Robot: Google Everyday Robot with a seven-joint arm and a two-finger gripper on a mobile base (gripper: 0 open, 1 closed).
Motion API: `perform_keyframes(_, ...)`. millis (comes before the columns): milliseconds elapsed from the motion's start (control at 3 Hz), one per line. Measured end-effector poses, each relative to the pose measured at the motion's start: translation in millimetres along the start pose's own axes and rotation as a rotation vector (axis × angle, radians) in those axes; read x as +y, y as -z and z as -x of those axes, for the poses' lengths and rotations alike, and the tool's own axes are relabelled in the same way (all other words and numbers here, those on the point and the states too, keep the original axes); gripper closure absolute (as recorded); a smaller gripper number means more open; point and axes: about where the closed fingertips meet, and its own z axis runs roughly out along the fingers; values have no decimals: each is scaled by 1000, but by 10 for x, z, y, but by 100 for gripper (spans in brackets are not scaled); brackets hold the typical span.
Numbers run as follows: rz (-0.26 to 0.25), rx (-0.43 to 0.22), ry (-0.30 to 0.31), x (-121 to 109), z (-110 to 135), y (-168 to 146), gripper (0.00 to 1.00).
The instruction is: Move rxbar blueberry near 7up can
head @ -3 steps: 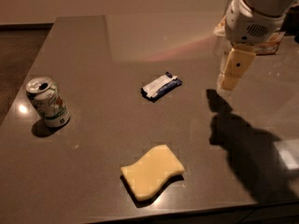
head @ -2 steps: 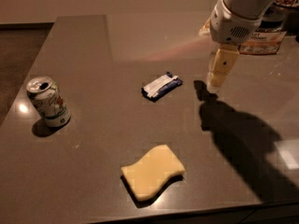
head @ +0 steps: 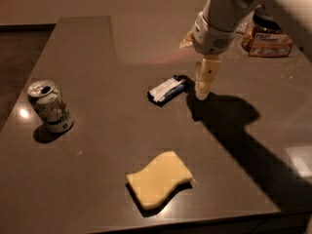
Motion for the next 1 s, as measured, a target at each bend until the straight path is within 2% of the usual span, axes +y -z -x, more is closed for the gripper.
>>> perform_keyframes(333, 51, -24, 52, -48, 190, -276, 0)
perform_keyframes(667, 110, -25, 80, -81, 296, -508, 0)
perform_keyframes(1000, 160, -17, 96, -73, 347, -669, 17)
